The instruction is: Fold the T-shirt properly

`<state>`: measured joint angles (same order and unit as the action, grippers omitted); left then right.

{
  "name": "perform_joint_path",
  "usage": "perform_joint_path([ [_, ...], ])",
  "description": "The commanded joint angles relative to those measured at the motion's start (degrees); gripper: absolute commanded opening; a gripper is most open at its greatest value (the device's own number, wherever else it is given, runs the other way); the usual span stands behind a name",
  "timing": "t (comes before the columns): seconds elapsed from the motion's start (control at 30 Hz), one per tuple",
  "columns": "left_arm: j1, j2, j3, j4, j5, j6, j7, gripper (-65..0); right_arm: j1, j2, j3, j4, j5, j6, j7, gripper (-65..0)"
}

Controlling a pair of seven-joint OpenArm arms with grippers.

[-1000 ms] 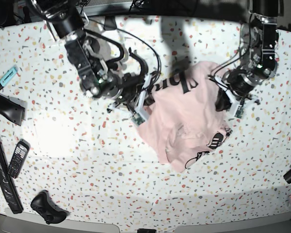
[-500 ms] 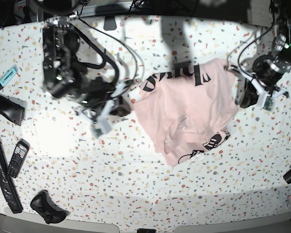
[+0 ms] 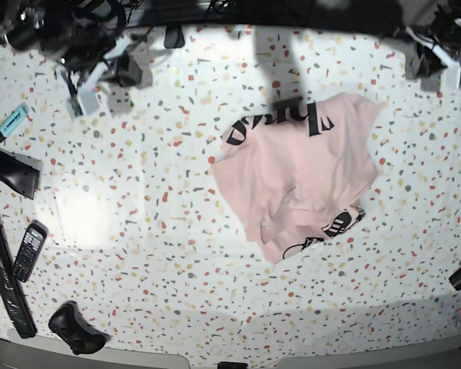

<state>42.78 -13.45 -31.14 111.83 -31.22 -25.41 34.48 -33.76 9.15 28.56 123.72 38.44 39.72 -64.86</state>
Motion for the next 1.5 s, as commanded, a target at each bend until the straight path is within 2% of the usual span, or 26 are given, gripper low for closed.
perform_joint_path([
  [0.0, 2.25, -0.22, -0.5, 0.98, -0.74, -0.28, -1.29, -65.0, -2.27, -0.52, 0.96, 1.03, 0.72, 0.28, 0.94, -65.0],
  [0.2, 8.81, 0.31, -0.24, -1.95, -0.76, -0.33, 0.66, -65.0, -12.94, -4.35, 2.38, -1.33, -5.16, 0.28, 0.96, -65.0],
  [0.33, 7.78, 0.46, -0.22, -12.0, -0.79, -1.07, 1.01, -65.0, -13.86, -3.78, 2.12, -10.21, -5.73, 0.28, 0.94, -65.0],
  [0.43, 5.57, 0.46, -0.22, -22.62, -0.79, -2.51, -0.55, -65.0, -13.35, -0.83, 0.15, -19.93, -5.7, 0.28, 1.25, -65.0],
  [0.53, 2.69, 0.79, -0.22, -34.91, -0.76, -3.82, -3.43, -65.0, -11.06, 3.98, -4.44, -31.56, -5.99, 0.28, 3.32, -65.0],
  [0.6, 0.68, 1.42, -0.22, -43.45, -0.26, -4.28, -6.73, -65.0, -8.39, 7.1, -8.81, -40.22, -8.57, 0.28, 4.5, -65.0],
  [0.73, -3.19, 2.4, -0.22, -58.66, 4.57, -7.32, -16.94, -65.0, -1.31, 11.5, -18.36, -58.31, -14.58, 0.28, 11.26, -65.0],
  [0.9, -8.0, 2.91, -0.22, -71.04, 12.85, -7.39, -25.86, -65.0, 9.99, 12.68, -30.42, -78.55, -23.87, 0.28, 22.82, -65.0],
  [0.97, -9.84, 3.15, -0.22, -73.57, 15.13, -7.39, -27.32, -65.0, 14.12, 12.41, -34.8, -84.39, -26.14, -1.16, 27.32, -65.0],
  [1.03, -11.69, 3.54, -0.22, -75.52, 16.57, -7.13, -27.32, -65.0, 17.7, 12.15, -38.91, -88.96, -27.8, -4.44, 31.45, -65.0],
  [1.13, -14.36, 4.57, -0.22, -78.07, 18.01, -5.42, -27.8, -65.0, 21.99, 11.45, -43.87, -93.7, -29.35, -11.1, 33.92, -65.0],
  [1.2, -15.8, 5.38, -0.22, -79.67, 19.26, -4.74, -29.29, -65.0, 24.06, 11.02, -46.07, -95.67, -29.46, -13.97, 34.27, -65.0],
  [1.47, -19.02, 8.57, -0.22, -80.83, 20.92, -3.72, -30.23, -65.0, 26.29, 10.4, -47.32, -96.74, -29.31, -14.78, 35.93, -65.0],
])
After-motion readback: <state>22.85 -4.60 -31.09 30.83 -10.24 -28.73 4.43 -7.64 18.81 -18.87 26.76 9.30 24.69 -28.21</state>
